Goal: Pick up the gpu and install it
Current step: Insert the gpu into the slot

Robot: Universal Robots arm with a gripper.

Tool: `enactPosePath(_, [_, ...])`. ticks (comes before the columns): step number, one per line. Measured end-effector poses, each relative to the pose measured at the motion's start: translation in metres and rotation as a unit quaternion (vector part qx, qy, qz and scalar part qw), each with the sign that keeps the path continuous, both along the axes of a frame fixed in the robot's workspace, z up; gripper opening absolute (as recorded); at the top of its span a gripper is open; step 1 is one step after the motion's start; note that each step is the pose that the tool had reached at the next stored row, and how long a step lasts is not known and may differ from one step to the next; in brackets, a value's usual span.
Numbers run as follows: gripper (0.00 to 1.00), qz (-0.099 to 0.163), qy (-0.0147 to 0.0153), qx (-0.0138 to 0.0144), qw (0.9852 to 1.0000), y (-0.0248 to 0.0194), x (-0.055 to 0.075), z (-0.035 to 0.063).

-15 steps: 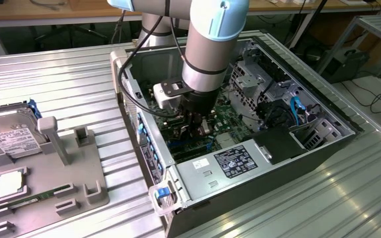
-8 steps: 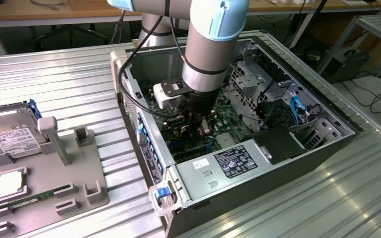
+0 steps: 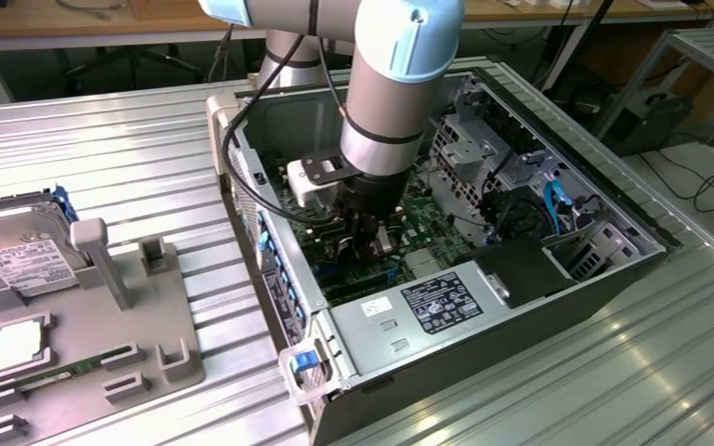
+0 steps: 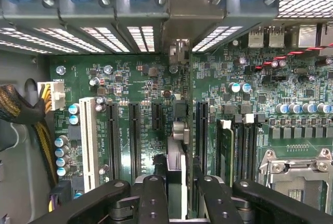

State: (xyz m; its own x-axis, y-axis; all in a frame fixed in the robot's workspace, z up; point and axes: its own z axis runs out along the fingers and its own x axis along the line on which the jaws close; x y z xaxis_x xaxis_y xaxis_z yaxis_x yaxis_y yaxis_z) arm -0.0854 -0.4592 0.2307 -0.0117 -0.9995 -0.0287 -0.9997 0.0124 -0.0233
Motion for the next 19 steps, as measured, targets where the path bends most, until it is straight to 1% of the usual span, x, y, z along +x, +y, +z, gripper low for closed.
enactPosePath(2, [0.28,0.000,0.0003,-0.0006,1.0000,0.0001,-0.0002,-0.0029])
enactPosePath(3, [0.28,0.000,0.0002,-0.0003,1.0000,0.0002,-0.0002,-0.0041])
enactPosePath(6, [0.28,0.000,0.0000,0.0003,1.0000,0.0004,-0.0001,-0.0048])
enactPosePath(11, [0.28,0.000,-0.0001,0.0003,1.0000,0.0004,-0.0001,-0.0047])
enactPosePath(12, [0.28,0.000,-0.0009,0.0023,1.0000,0.0009,0.0001,-0.0061])
enactPosePath(13, [0.29,0.000,-0.0007,0.0017,1.0000,0.0008,0.0000,-0.0061])
enactPosePath(14, [0.35,0.000,-0.0005,0.0011,1.0000,0.0009,0.0000,-0.0055])
enactPosePath(15, [0.35,0.000,0.0001,-0.0001,1.0000,0.0007,-0.0001,-0.0045])
enactPosePath(16, [0.35,0.000,-0.0001,0.0001,1.0000,0.0008,-0.0001,-0.0046])
enactPosePath(17, [0.35,0.000,-0.0001,-0.0004,1.0000,0.0012,-0.0002,-0.0038])
enactPosePath(18, [0.35,0.000,-0.0001,-0.0011,1.0000,0.0015,-0.0002,-0.0020])
enactPosePath(19, [0.35,0.000,-0.0004,-0.0010,1.0000,0.0016,-0.0001,0.0006])
